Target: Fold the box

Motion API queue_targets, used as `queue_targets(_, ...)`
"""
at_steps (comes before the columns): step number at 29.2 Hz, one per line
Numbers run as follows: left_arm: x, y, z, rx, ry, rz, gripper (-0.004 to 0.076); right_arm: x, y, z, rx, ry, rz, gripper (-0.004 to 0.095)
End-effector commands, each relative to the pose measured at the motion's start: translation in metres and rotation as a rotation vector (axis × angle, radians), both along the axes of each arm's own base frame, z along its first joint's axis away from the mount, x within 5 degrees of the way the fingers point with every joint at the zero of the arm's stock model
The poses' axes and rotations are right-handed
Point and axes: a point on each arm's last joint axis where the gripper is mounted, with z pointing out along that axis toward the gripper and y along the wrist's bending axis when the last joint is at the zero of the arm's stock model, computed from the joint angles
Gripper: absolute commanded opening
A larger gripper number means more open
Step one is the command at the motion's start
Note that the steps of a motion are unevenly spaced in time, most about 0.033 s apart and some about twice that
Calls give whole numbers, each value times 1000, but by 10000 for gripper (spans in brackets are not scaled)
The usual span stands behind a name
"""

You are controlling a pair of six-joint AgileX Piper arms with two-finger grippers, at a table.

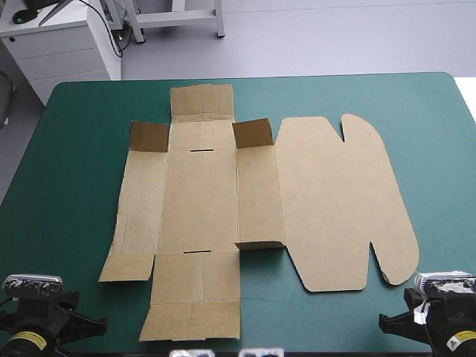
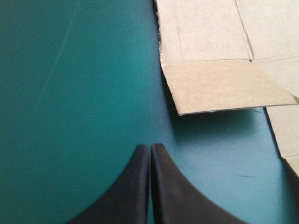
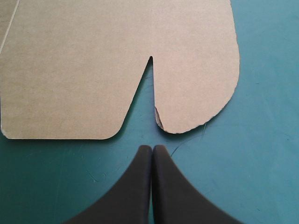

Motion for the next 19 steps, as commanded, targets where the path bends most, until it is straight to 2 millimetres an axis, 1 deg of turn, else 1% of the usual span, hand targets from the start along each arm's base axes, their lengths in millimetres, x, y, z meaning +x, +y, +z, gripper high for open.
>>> queue_targets(1,3,-1,13,-10,-69,-4,-8,4,-1,12,1,-75,-8,-14)
queue_targets(6,0,-1,21,-11,-81,-3,-8,4,-1,12,1,-75,-8,-14)
queue_targets(10,-2,0,35,-14,-121,-2,-8,4,-1,12,1,-75,-8,-14)
queue_targets(13,-2,-2,48,-29,-112,-7,-8,4,-1,12,1,-75,-8,-14)
queue_targets(16,4,-3,61,-43,-88,-12,-8,4,-1,12,1,-75,-8,-14)
queue_targets(19,17,-4,75,-43,-64,-12,-8,4,-1,12,1,-75,-8,-14)
